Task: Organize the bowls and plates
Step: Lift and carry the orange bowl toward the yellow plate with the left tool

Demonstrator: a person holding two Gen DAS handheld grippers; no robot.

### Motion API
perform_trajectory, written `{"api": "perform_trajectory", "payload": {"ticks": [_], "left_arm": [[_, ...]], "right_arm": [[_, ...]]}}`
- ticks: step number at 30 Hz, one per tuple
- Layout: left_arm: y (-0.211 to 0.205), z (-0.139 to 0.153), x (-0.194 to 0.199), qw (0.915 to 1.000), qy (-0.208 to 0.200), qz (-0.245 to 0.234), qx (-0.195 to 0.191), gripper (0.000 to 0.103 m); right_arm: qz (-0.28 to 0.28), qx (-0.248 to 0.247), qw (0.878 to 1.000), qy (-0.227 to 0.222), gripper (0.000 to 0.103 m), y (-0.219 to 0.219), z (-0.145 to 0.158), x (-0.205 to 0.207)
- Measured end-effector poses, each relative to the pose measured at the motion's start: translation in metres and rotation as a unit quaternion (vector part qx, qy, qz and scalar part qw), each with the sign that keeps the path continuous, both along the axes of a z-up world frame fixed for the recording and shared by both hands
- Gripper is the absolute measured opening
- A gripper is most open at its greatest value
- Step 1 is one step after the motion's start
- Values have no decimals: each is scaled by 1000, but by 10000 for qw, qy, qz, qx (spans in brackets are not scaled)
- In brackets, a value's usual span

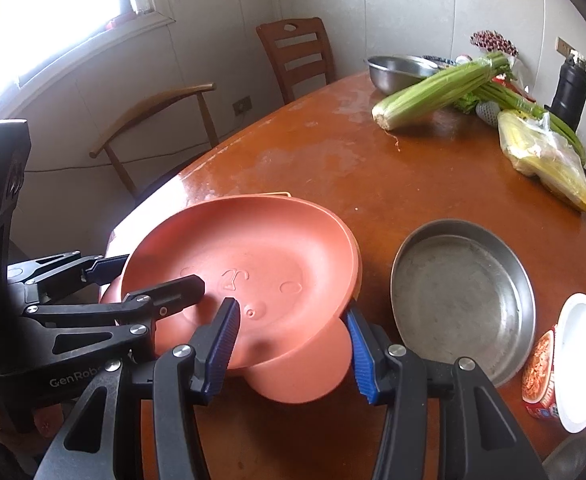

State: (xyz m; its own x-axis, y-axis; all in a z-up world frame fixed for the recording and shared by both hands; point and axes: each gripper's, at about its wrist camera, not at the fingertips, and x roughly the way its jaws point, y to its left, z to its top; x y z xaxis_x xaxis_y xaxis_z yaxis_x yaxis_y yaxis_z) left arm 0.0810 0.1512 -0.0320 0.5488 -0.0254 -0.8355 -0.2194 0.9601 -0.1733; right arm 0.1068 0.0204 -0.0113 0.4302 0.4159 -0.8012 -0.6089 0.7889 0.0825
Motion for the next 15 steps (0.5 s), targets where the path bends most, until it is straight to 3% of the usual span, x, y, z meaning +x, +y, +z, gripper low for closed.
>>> {"api": "perform_trajectory", "payload": {"ticks": [15], "left_arm": [[9,-3,-4,9999,18,99,43,57]], "right_arm": [[-59,-123,9999,-36,52,9,-8,2]]}}
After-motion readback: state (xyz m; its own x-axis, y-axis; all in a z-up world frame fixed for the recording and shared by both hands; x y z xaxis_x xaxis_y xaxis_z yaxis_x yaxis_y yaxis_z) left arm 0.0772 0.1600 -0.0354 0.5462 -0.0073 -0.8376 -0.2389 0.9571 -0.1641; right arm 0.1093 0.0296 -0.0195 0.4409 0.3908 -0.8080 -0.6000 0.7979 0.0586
